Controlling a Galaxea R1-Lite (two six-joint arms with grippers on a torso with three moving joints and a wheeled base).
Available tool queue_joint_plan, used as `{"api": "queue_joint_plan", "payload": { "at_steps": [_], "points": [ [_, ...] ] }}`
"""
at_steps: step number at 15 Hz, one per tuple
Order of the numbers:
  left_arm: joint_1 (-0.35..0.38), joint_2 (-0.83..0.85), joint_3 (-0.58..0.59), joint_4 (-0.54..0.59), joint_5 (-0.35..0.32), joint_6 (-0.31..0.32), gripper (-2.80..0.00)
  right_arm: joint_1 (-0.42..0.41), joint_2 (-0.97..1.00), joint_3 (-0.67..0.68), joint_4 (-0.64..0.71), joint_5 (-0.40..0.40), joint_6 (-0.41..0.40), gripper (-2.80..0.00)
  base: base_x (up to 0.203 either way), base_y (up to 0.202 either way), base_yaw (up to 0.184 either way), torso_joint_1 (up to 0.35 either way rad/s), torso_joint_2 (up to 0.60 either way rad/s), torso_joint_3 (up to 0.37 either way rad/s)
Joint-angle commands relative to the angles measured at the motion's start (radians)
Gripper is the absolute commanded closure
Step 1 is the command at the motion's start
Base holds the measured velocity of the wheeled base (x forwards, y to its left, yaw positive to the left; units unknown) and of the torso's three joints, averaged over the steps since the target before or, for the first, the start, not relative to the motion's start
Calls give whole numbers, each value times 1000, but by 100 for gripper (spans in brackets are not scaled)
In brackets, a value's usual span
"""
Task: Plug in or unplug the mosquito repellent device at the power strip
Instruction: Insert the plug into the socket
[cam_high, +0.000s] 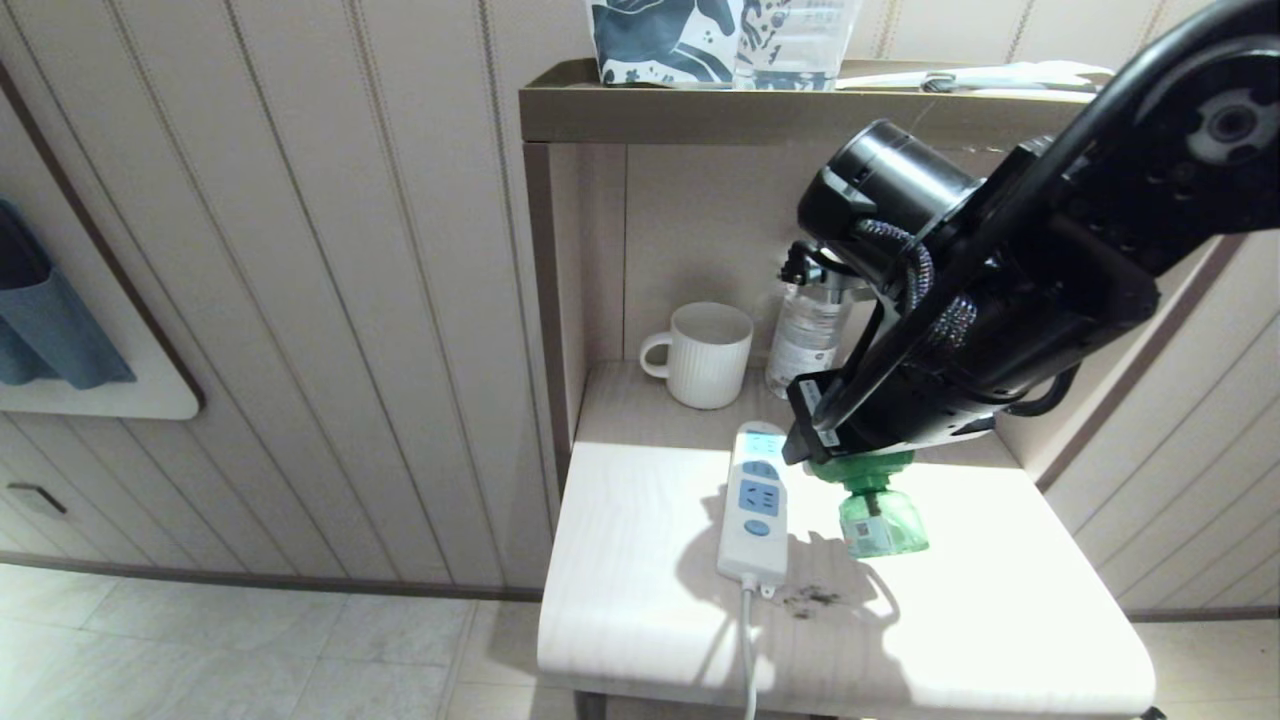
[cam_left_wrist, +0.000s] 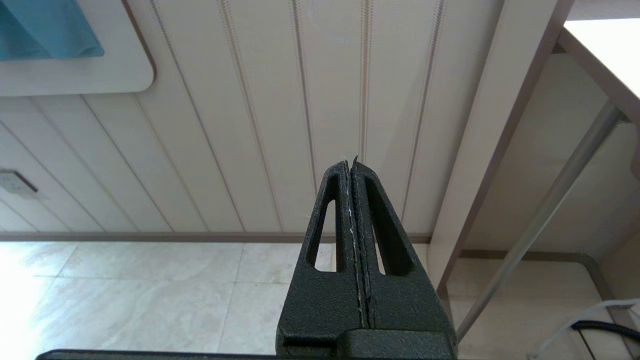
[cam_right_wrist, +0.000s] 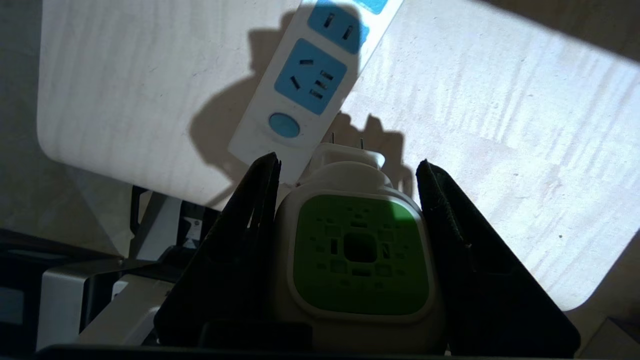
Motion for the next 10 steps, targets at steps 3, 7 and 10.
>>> {"api": "queue_joint_plan", "payload": {
  "at_steps": [3, 7, 10],
  "points": [
    [-1, 1, 0, 0, 0, 0, 0, 11, 8, 12, 17, 8, 1, 0, 0, 0, 0, 0, 0, 0],
    [0, 1, 0, 0, 0, 0, 0, 13, 20, 16, 30, 19, 2, 0, 0, 0, 0, 0, 0, 0],
    [-1, 1, 0, 0, 0, 1, 0, 13, 20, 24, 30, 28, 3, 0, 0, 0, 0, 0, 0, 0]
  ]
}}
